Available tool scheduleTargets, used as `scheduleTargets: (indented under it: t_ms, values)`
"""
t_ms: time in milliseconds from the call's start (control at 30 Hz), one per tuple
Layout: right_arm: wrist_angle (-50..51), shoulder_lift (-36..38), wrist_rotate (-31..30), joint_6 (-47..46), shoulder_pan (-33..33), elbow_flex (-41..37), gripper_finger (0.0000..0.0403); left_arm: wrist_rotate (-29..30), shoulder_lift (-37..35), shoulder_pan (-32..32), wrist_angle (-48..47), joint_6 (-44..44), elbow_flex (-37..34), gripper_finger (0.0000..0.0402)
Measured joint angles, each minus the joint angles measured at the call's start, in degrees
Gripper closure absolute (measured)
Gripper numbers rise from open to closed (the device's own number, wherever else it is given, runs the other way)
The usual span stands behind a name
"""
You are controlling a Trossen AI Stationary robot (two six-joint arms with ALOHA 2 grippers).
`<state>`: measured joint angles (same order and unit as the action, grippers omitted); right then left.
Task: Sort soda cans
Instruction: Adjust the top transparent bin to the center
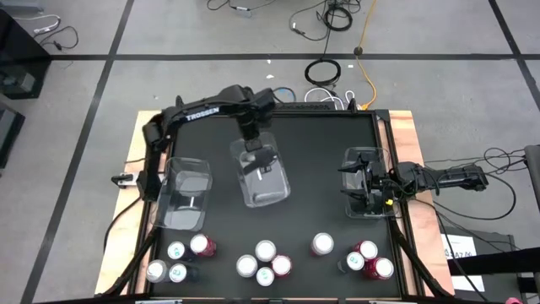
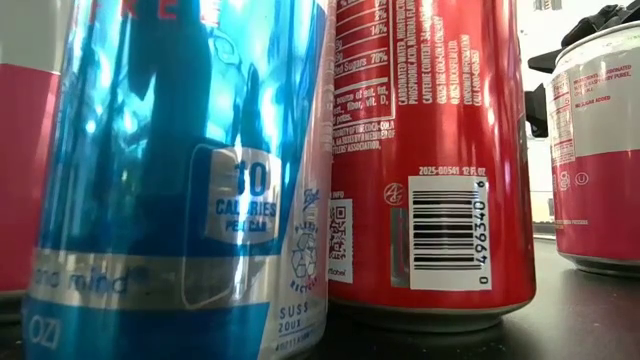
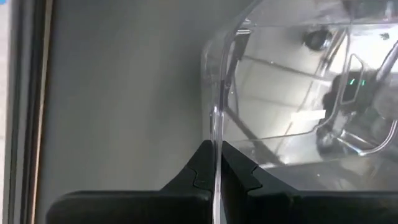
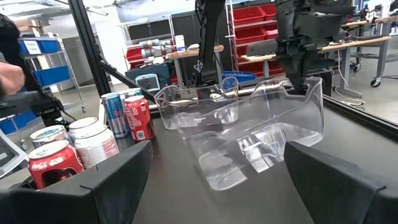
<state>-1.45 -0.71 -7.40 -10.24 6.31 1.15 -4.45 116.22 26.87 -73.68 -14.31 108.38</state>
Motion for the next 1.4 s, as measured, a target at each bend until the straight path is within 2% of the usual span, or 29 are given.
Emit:
scheduleTargets:
  t_ms: [267,667,933,1400]
  values:
    - [0.0,0.0,0.0,0.0,0.0,0.0,0.0044,0.2,7.6,-4.7,-5.8,-2.7,9.4,0.0391]
    - [0.0,0.0,0.0,0.0,0.0,0.0,0.0044,0.4,10.0,-8.0,-5.9,-2.8,11.4,0.0391]
    - [0.0,0.0,0.0,0.0,0.0,0.0,0.0044,2.0,10.0,-6.9,-4.5,-6.8,11.4,0.0391]
    - [0.0,0.0,0.0,0.0,0.0,0.0,0.0044,3.1,10.0,-0.5,-1.2,-11.7,11.4,0.0391]
